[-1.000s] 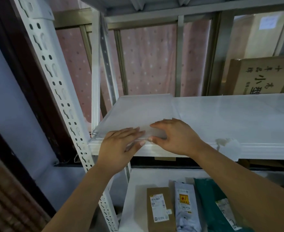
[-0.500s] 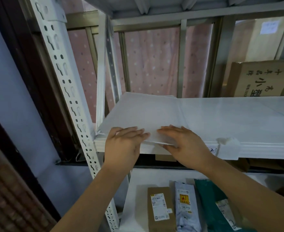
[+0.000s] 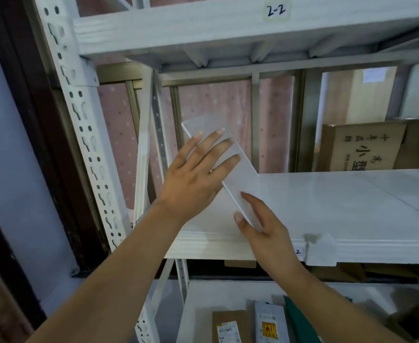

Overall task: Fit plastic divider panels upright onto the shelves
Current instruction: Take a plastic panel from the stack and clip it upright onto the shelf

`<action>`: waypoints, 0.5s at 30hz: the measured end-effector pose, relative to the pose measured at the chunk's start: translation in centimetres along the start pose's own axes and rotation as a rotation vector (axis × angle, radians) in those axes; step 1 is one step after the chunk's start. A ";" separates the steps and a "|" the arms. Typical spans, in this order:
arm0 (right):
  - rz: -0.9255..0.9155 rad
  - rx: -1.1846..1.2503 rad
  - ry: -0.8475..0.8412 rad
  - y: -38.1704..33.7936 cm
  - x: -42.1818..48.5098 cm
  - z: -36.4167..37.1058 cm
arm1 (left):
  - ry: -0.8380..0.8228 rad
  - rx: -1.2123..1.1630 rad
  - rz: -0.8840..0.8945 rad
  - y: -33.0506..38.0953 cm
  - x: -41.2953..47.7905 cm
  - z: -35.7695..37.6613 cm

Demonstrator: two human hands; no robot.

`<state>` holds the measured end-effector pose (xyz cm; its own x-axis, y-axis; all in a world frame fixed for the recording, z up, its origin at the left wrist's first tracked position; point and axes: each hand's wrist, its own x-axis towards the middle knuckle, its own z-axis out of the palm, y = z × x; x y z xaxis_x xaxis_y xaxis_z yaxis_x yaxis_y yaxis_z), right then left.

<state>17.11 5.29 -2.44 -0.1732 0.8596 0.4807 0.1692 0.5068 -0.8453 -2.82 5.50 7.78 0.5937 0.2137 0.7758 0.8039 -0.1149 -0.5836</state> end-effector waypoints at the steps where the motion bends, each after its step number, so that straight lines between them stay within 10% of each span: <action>1: 0.031 0.012 -0.023 0.0 0.3 -0.7 | 0.017 0.005 0.001 0.1 0.8 0.1; 15: 0.107 -0.091 -0.094 -0.6 2.3 -10.8 | 0.075 -0.086 0.346 5.2 15.6 1.9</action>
<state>27.06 7.69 1.65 -0.2392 0.9011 0.3618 0.2775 0.4205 -0.8638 10.52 10.07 16.40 0.8295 0.0769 0.5532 0.5532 -0.2498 -0.7947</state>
